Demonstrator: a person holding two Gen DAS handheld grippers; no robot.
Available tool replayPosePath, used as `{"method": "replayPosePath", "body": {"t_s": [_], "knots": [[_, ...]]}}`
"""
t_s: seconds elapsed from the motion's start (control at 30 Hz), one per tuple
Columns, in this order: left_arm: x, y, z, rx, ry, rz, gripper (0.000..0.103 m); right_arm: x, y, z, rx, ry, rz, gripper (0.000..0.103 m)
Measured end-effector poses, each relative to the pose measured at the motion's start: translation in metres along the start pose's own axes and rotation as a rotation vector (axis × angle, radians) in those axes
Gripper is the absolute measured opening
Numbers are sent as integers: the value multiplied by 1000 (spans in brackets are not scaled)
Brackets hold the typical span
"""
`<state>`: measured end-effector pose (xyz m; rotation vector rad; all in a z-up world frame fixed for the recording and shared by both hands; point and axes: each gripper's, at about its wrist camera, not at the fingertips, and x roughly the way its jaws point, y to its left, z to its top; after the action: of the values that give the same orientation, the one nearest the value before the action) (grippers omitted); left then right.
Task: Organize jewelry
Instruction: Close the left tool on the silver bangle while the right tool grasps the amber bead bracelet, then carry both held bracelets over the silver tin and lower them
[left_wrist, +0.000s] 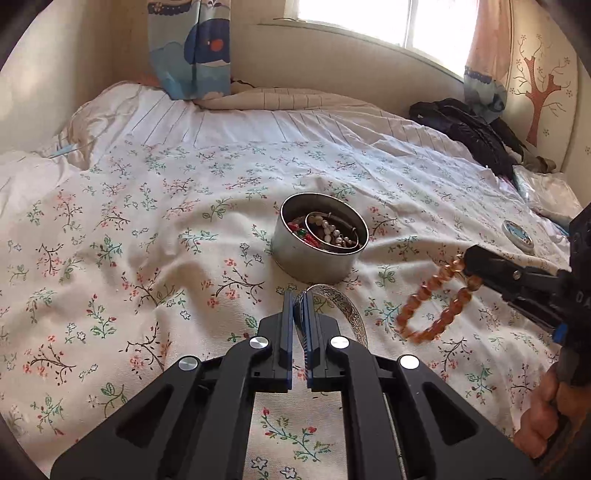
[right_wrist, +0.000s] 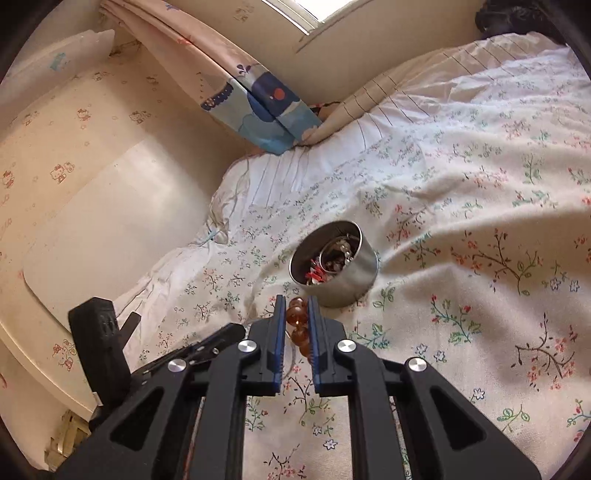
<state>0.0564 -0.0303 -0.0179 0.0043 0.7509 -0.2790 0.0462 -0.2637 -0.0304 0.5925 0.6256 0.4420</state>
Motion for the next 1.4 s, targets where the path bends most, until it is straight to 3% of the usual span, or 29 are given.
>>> {"method": "replayPosePath", "body": {"t_s": [0.6, 1.4], "knots": [[-11, -18, 7, 71, -93, 59, 4, 0, -4, 10, 20, -51, 34, 13], [-6, -21, 24, 45, -147, 70, 4, 14, 0, 27, 19, -93, 95, 13]]}}
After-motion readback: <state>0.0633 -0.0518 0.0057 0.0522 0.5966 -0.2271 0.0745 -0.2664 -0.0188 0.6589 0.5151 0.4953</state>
